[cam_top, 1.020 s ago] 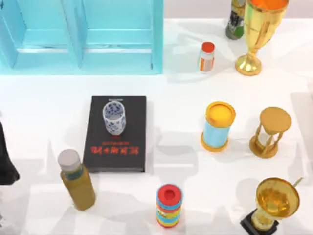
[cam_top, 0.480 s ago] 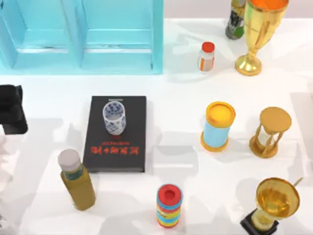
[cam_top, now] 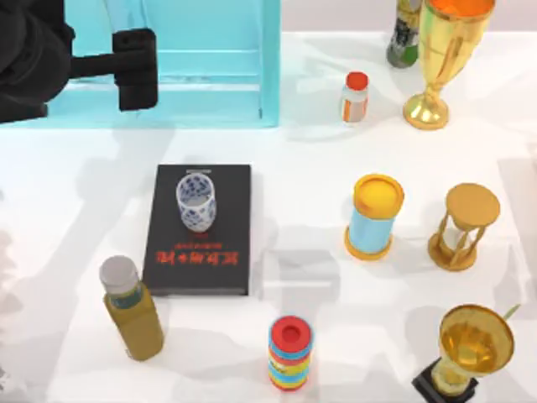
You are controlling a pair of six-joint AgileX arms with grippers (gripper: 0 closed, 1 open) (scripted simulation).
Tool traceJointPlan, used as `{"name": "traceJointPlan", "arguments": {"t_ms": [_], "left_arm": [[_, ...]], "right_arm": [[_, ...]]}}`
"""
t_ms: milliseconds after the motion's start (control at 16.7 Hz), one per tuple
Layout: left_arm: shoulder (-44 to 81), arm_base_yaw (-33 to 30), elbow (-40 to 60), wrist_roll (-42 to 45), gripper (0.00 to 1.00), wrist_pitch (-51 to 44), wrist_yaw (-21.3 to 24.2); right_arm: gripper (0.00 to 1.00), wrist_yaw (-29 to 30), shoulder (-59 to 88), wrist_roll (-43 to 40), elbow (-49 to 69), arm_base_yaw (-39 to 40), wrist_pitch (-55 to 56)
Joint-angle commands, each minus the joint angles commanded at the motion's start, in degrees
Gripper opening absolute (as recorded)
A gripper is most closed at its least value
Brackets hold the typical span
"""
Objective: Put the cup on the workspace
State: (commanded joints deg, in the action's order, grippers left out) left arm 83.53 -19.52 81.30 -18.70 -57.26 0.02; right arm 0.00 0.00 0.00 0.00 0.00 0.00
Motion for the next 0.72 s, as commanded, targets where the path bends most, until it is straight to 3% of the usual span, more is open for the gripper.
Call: {"name": "traceJointPlan", "arguments": {"t_ms": [420,720], "left_arm": [[32.28,-7.68,31.51,-7.08,1.0,-22.01,0.12],[42.94,-10.19,41.98,-9.41,1.0,-29.26,0.12]], "right_arm": [[1.0,0.0,0.0,0.0,0.0,0.0,0.0],[1.0,0.0,0.0,0.0,0.0,0.0,0.0]]}}
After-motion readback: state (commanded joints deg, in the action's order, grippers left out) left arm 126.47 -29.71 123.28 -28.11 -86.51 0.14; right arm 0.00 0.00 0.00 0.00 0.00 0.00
